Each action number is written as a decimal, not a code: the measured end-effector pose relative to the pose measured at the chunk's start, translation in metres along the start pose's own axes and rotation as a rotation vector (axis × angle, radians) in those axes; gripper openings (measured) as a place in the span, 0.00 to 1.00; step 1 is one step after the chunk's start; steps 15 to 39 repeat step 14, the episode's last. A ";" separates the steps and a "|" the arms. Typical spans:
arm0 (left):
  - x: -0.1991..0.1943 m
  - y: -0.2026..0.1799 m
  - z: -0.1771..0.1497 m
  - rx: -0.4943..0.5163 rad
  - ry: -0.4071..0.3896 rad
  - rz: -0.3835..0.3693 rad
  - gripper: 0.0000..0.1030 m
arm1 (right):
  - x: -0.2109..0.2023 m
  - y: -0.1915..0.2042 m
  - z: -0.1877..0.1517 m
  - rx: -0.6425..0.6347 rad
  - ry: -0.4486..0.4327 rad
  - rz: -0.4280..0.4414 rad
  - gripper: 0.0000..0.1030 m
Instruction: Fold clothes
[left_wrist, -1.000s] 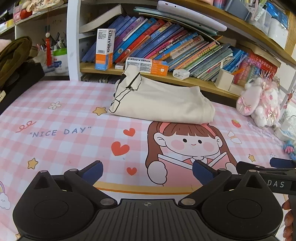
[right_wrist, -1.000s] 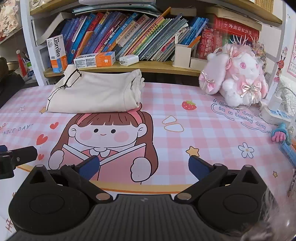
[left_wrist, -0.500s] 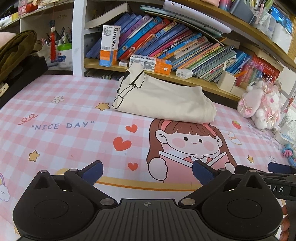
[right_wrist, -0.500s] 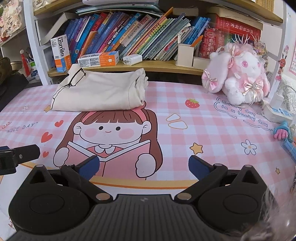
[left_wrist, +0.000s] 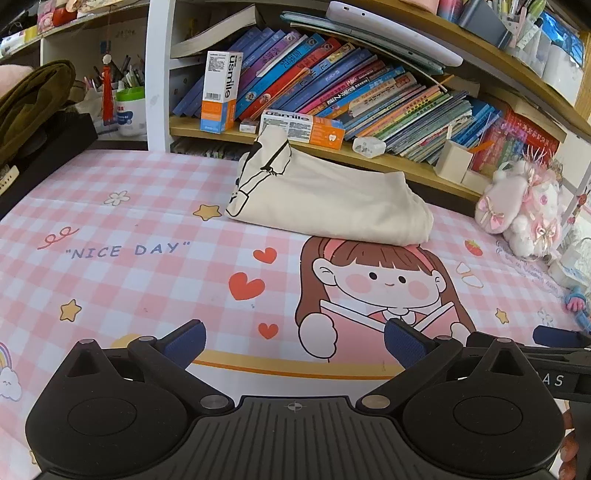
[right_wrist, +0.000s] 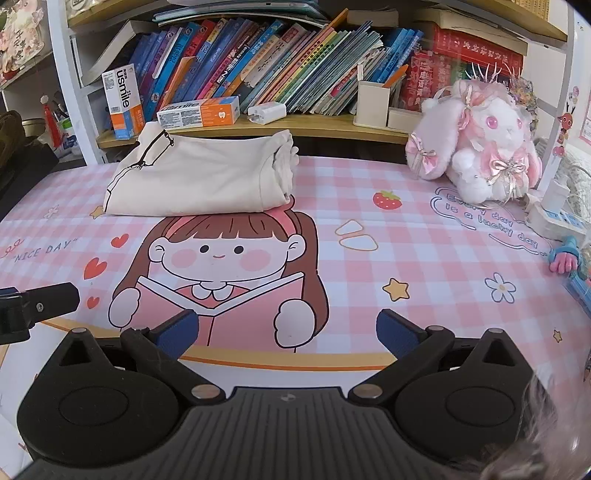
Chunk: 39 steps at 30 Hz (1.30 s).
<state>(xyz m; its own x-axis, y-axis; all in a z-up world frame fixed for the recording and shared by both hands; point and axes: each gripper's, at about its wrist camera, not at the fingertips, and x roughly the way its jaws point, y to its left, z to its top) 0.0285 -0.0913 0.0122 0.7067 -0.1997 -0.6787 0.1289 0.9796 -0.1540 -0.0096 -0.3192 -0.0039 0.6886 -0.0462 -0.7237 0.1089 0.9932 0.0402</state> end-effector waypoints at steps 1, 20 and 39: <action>0.000 0.000 0.000 0.003 -0.002 -0.004 1.00 | 0.000 0.000 0.000 0.000 0.001 0.001 1.00; 0.000 -0.002 -0.003 0.029 -0.007 -0.065 1.00 | 0.003 -0.001 -0.002 0.004 0.021 0.013 1.00; 0.000 -0.002 -0.003 0.029 -0.007 -0.065 1.00 | 0.003 -0.001 -0.002 0.004 0.021 0.013 1.00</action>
